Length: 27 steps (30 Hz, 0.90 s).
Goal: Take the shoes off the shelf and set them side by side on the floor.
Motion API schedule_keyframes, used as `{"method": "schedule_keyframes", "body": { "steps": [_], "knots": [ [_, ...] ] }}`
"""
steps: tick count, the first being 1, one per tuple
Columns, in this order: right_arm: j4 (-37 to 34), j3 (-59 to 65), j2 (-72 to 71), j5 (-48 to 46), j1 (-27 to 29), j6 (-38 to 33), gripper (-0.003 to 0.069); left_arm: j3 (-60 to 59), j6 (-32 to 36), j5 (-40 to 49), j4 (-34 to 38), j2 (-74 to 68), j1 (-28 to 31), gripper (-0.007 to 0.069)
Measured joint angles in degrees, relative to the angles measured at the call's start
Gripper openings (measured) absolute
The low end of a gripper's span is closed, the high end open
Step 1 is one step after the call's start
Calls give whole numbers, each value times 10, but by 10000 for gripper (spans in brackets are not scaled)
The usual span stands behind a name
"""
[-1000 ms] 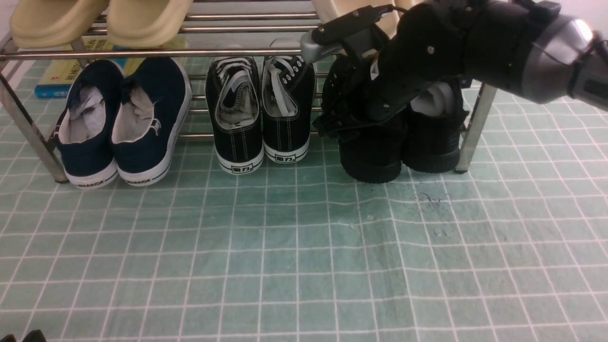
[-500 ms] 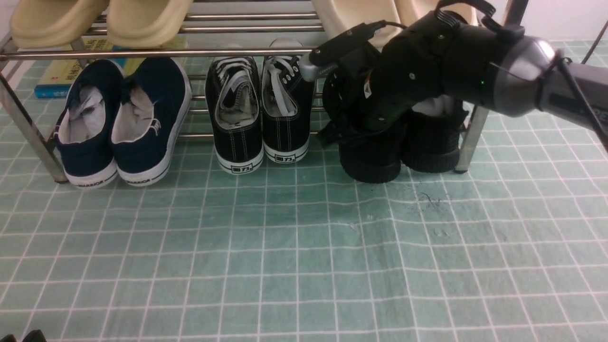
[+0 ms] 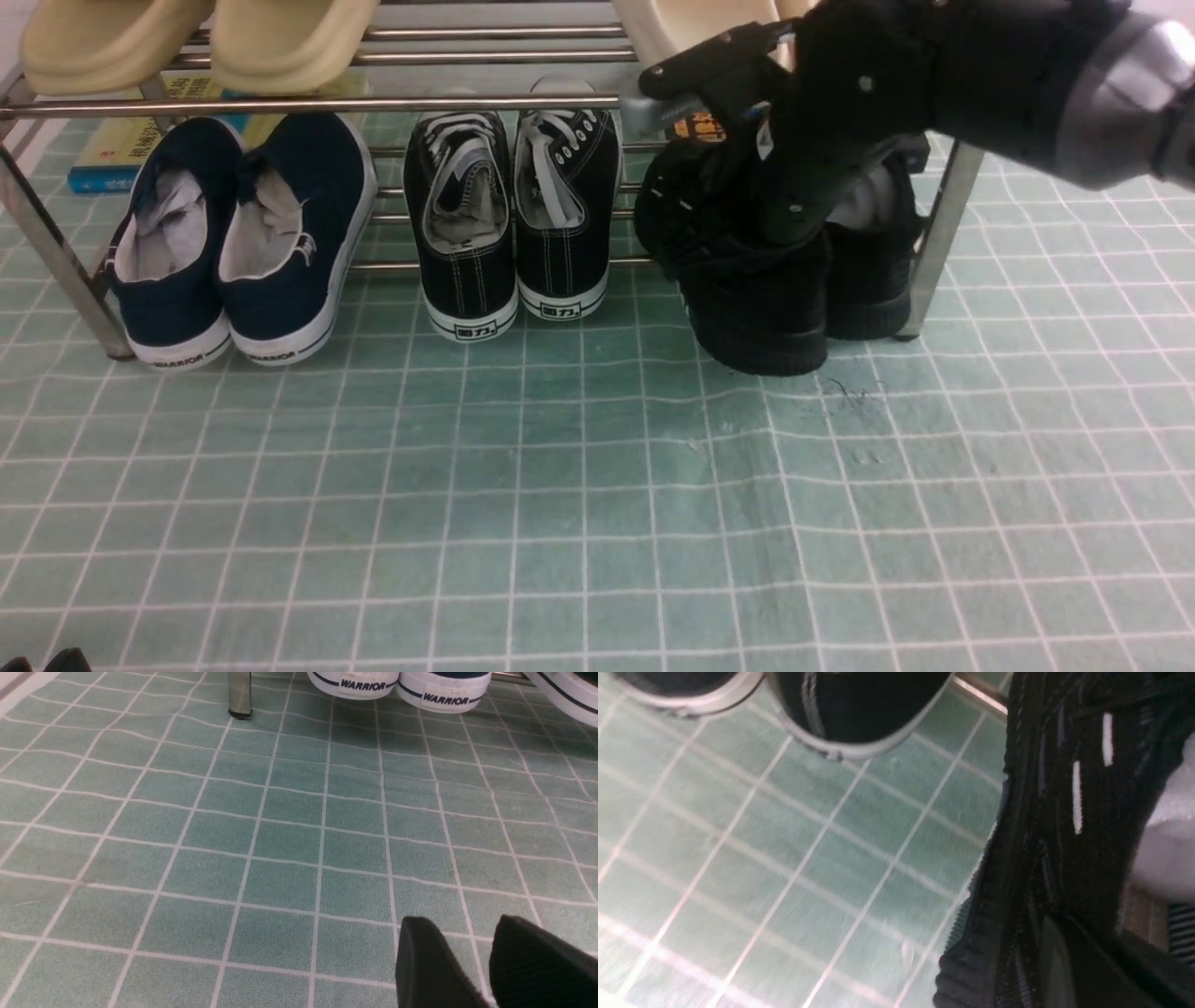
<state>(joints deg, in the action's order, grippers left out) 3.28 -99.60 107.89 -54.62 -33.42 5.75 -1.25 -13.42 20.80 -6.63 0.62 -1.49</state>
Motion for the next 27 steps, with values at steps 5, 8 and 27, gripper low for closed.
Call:
{"method": "schedule_keyframes", "body": {
  "steps": [5,8,27],
  "knots": [
    [-45,0,-61,-66,0,-23,3,0,0,0,0,0,0,242],
    [-92,0,-104,-115,0,-46,3,0,0,0,0,0,0,242],
    [-204,115,-266,-177,-63,-51,8,0,0,0,0,0,0,242]
  ]
}}
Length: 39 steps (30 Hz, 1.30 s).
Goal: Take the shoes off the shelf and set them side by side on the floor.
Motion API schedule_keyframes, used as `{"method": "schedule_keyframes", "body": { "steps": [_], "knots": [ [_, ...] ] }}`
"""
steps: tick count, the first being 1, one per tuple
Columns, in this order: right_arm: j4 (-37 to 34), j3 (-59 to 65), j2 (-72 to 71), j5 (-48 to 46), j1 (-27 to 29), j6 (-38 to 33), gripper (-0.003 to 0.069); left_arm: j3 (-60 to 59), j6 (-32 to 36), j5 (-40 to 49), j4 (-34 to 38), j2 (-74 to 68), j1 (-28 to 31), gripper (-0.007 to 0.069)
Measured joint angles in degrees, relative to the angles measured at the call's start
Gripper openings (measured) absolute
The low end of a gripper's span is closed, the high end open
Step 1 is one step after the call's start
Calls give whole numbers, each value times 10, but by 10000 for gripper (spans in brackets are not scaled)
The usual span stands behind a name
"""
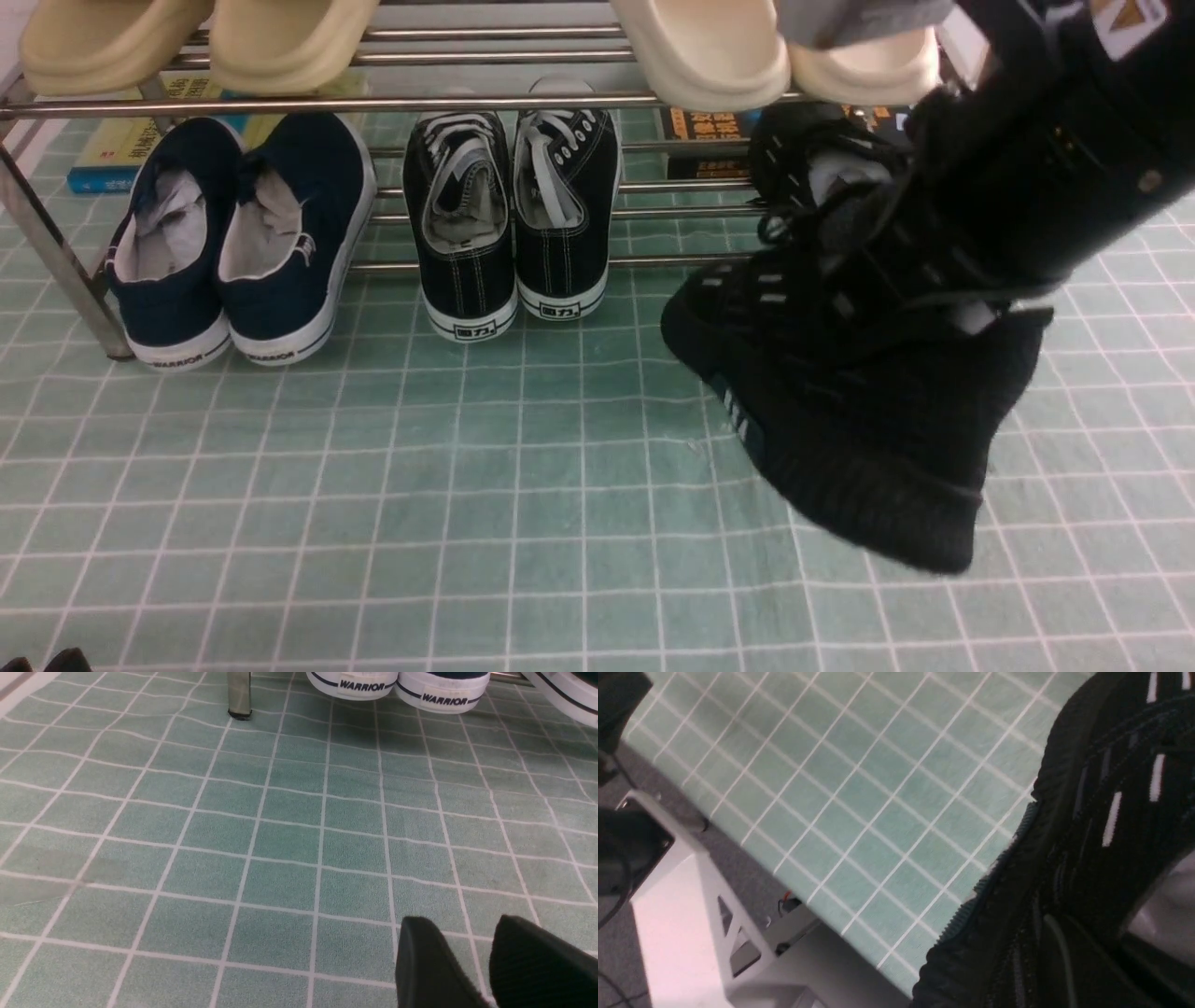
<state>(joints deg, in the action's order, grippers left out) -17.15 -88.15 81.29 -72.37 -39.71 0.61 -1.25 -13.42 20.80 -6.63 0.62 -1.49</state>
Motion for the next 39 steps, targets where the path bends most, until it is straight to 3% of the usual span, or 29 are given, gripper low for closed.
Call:
{"method": "schedule_keyframes", "body": {
  "steps": [7,12,22,39],
  "knots": [
    [62,17,24,0,-128,73,10,0,0,0,0,0,0,242],
    [127,19,67,1,-168,126,12,0,0,0,0,0,0,242],
    [257,20,172,20,-172,208,15,0,0,0,0,0,0,242],
    [332,19,183,110,-173,295,20,0,0,0,0,0,0,242]
  ]
}}
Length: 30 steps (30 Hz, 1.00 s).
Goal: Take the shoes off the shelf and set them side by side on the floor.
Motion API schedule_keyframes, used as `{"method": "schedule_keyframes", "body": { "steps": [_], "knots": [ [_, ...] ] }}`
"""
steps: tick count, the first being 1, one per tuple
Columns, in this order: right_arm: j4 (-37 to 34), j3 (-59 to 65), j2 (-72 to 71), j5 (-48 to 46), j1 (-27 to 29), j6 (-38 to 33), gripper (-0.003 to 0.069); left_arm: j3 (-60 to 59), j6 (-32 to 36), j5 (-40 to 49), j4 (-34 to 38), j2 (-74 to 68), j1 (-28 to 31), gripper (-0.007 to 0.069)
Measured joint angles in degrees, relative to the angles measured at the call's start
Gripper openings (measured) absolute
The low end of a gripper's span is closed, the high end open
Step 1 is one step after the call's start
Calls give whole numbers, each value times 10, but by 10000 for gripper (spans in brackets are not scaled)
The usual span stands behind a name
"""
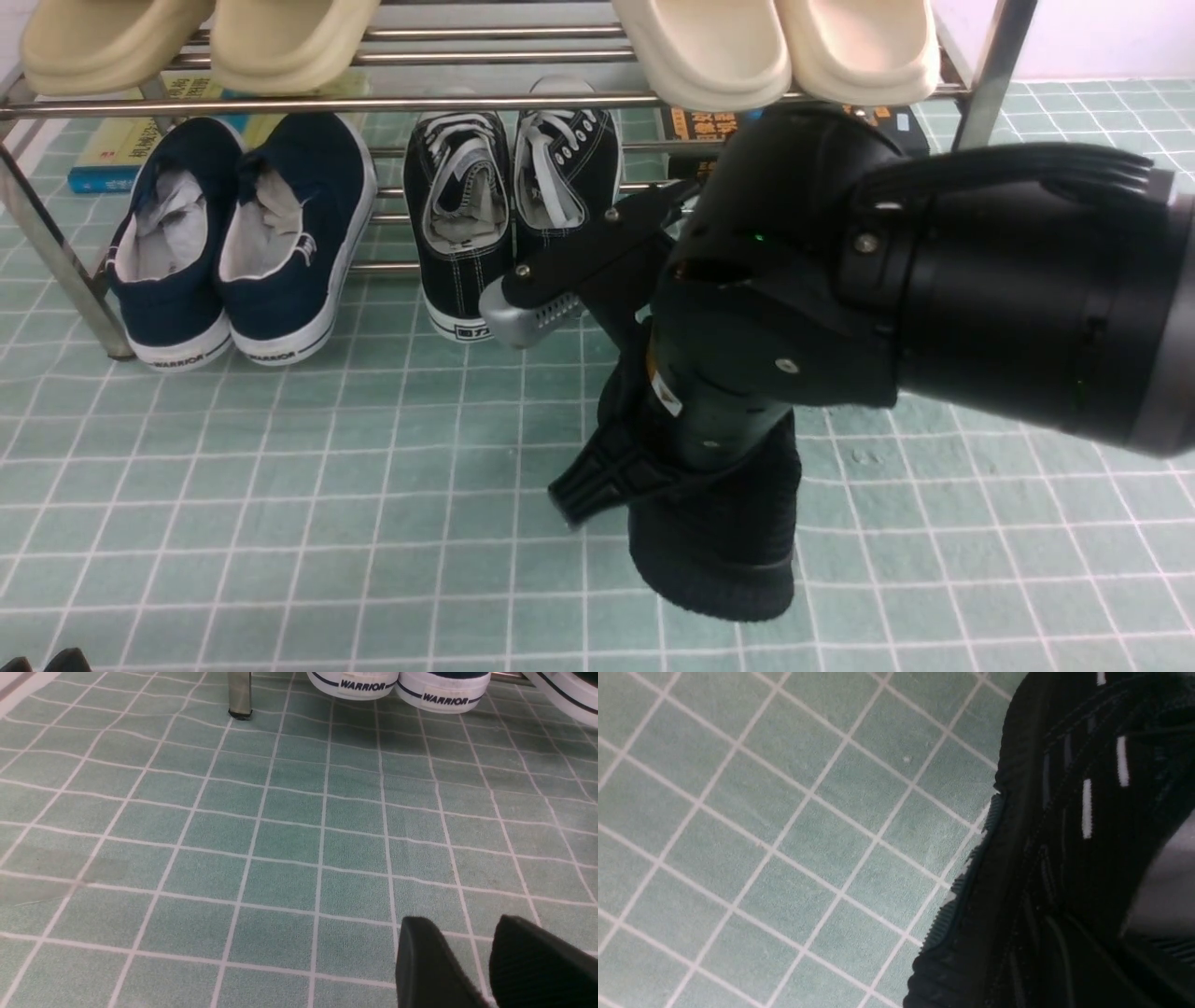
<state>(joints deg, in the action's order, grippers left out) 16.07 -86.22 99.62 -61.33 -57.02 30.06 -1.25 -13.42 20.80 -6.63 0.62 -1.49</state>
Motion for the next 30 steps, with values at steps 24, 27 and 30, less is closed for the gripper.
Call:
{"method": "schedule_keyframes", "body": {
  "steps": [24,27,30],
  "knots": [
    [3,0,89,33,-1,40,43,0,0,0,0,0,0,242],
    [-10,0,89,35,-1,24,83,0,0,0,0,0,0,242],
    [-29,-2,89,35,-1,3,157,0,0,0,0,0,0,242]
  ]
}}
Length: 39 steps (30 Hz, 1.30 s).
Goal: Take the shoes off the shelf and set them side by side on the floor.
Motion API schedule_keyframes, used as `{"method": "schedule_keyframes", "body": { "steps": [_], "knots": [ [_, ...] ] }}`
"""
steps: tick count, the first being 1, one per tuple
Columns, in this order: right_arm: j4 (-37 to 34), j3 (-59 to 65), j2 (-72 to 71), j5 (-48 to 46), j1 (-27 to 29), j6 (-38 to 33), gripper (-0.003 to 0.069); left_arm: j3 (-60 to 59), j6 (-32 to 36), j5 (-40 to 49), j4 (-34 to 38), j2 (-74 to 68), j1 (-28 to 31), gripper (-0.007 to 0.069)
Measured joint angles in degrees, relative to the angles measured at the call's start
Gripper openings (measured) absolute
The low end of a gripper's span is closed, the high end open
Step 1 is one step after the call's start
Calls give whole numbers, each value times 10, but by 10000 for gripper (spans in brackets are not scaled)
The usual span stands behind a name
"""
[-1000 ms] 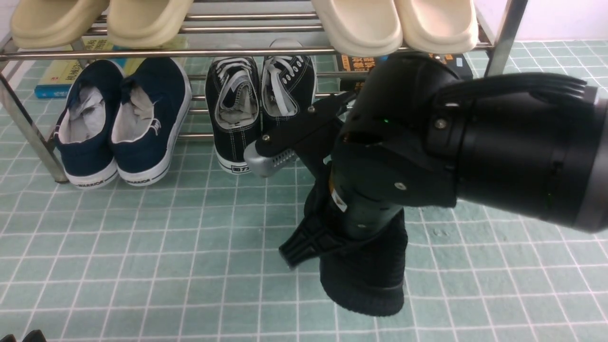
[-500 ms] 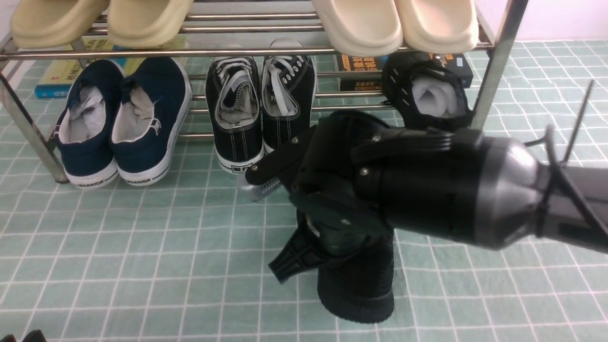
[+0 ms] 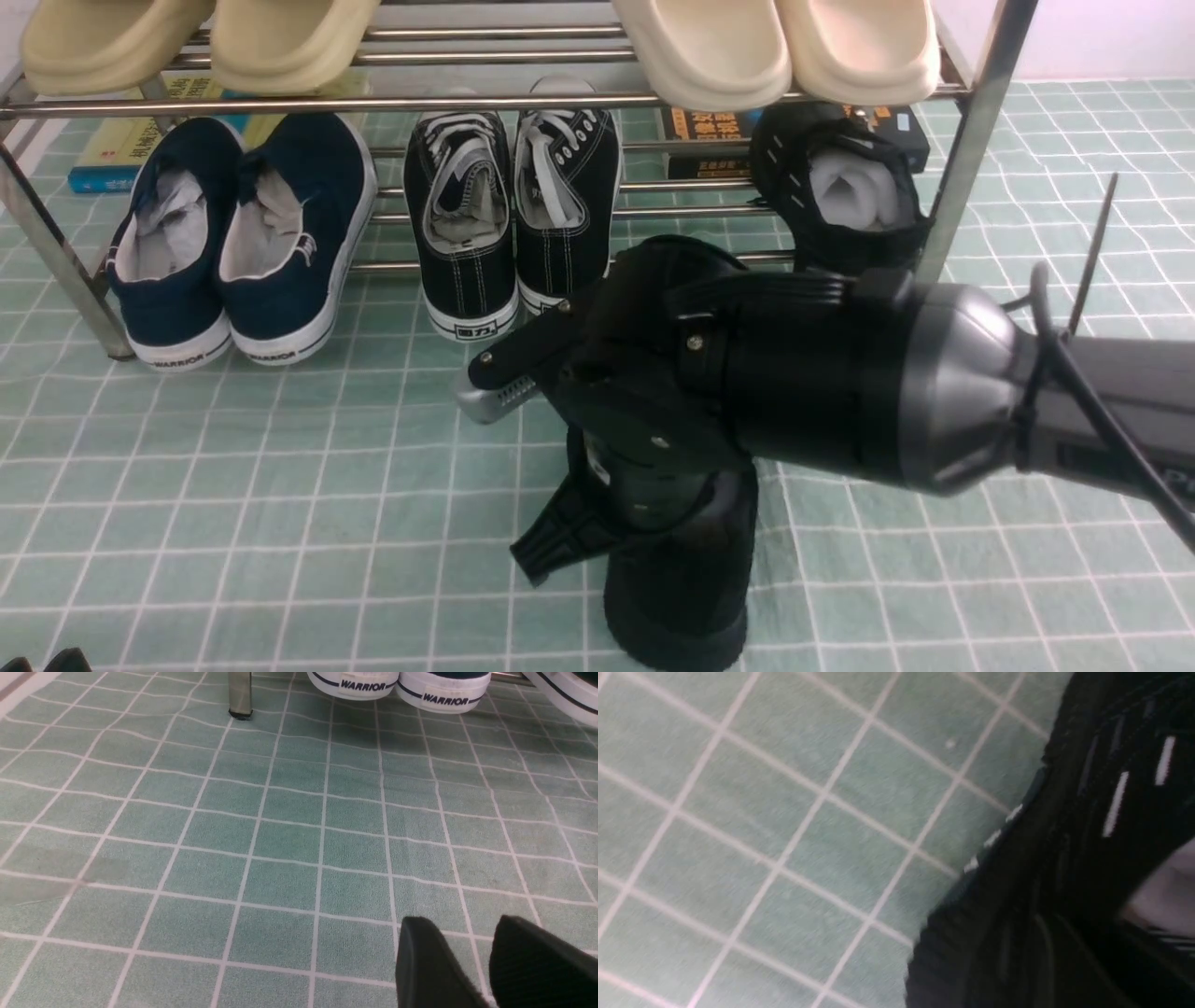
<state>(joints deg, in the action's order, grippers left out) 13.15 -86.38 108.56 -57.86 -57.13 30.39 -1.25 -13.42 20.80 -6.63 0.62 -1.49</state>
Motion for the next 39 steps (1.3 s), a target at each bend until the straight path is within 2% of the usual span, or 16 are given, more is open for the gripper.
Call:
{"method": "schedule_keyframes", "body": {
  "steps": [2,3,5,10,14,19,22,25,28,32,36,39],
  "knots": [
    [-8,-2,0,0,0,-5,189,0,0,0,0,0,0,242],
    [-19,-3,0,0,0,-11,244,0,0,0,0,0,0,242],
    [-25,-5,0,-9,0,-15,288,0,0,0,0,0,0,242],
    [-25,-28,0,-62,0,-41,306,0,0,0,0,0,0,242],
    [2,-83,0,-114,0,-85,258,0,0,0,0,0,0,242],
    [58,-151,0,-121,9,-140,118,0,0,0,0,0,0,242],
    [61,-173,-1,-121,41,-159,13,0,0,0,0,0,0,242],
    [50,-174,-3,-122,79,-162,-13,0,0,0,0,0,0,242],
    [1,-162,-17,-124,156,-162,-15,0,0,0,0,0,0,242],
    [-25,-156,-30,-130,232,-160,-15,0,0,0,0,0,0,242],
    [-54,-155,-33,-125,280,-152,-15,0,0,0,0,0,0,242],
    [-69,-155,-33,-97,295,-150,-12,0,0,0,0,0,0,242]
  ]
}}
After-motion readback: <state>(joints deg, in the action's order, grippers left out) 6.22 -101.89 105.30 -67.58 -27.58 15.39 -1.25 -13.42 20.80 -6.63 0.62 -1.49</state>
